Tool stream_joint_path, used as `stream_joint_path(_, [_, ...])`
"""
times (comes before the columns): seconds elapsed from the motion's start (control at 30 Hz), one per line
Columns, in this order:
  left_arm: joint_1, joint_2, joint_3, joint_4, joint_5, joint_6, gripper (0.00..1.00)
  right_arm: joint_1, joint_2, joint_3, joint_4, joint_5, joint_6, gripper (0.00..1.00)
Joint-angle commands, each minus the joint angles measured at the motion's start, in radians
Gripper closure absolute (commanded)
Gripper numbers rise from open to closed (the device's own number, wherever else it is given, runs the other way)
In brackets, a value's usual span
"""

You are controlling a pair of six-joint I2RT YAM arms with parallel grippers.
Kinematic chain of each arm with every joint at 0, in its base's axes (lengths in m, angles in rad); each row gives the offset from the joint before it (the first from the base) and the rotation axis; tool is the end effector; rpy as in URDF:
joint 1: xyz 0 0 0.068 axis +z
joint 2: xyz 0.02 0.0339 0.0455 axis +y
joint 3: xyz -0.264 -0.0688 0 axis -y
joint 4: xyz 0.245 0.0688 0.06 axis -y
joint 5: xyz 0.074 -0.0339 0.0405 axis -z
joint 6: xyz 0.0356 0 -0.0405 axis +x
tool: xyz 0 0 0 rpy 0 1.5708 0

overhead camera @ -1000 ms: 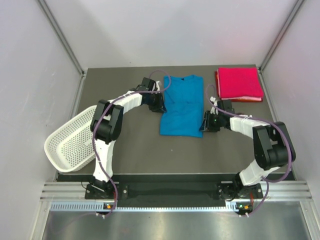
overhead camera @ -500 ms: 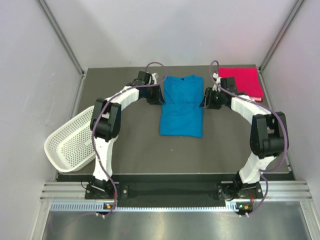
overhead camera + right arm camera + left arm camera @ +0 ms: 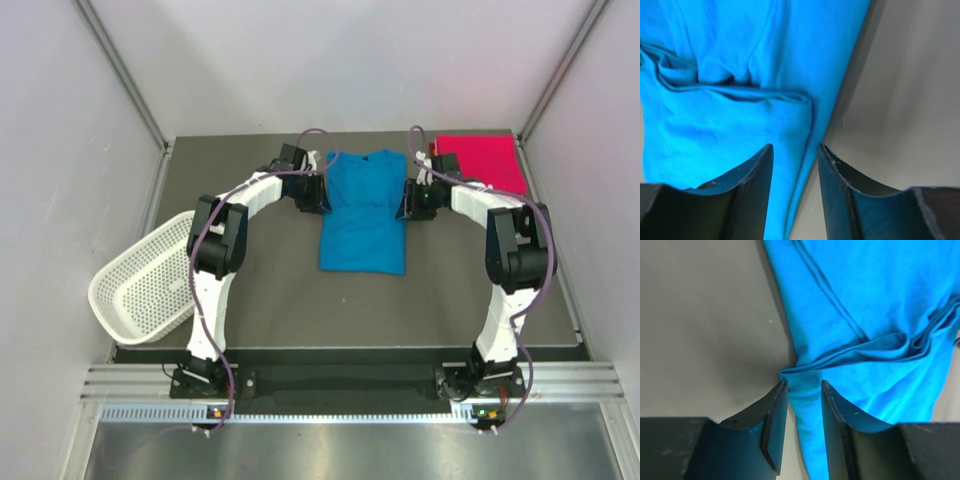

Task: Fold and stack the t-shirts
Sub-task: Fold the tshirt

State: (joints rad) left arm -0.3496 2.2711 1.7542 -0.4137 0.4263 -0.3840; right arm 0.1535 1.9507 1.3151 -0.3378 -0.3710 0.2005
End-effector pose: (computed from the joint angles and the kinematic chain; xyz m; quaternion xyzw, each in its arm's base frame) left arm 0.4613 -0.1838 0.1611 0.0506 0.9287 -0.2977 0.2151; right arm 0.4042 0.0756 0.1729 -0.0322 0.9403 0.2244 0.2537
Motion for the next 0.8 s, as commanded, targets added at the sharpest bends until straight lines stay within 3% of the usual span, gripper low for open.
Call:
stream_joint_path(0.0, [0.0,-0.035,0.037,-0.031,-0.049,0.03,0.62,-0.006,0.02,0.064,0.023,-0.022,-0.026,0.59])
stream_joint_path(0.13, [0.0,-0.045,0.051,-0.068,-0.089,0.027,0.6,-0.008,0.037,0.087,0.023,-0.028,-0.024,0.6])
stream_joint_path(0.5, [0.0,0.004,0.068,-0.045,-0.005,0.005,0.6,-0.008,0.079,0.121,0.017,-0.029,-0.026,0.59])
stream_joint_path(0.67, [-0.002,0.024,0.067,-0.017,0.057,-0.018,0.64,-0.008,0.088,0.133,0.014,-0.035,-0.024,0.59])
stream_joint_path(0.77, [-0.002,0.024,0.071,-0.005,0.089,-0.024,0.78,-0.006,0.1,0.147,0.011,-0.042,-0.018,0.65])
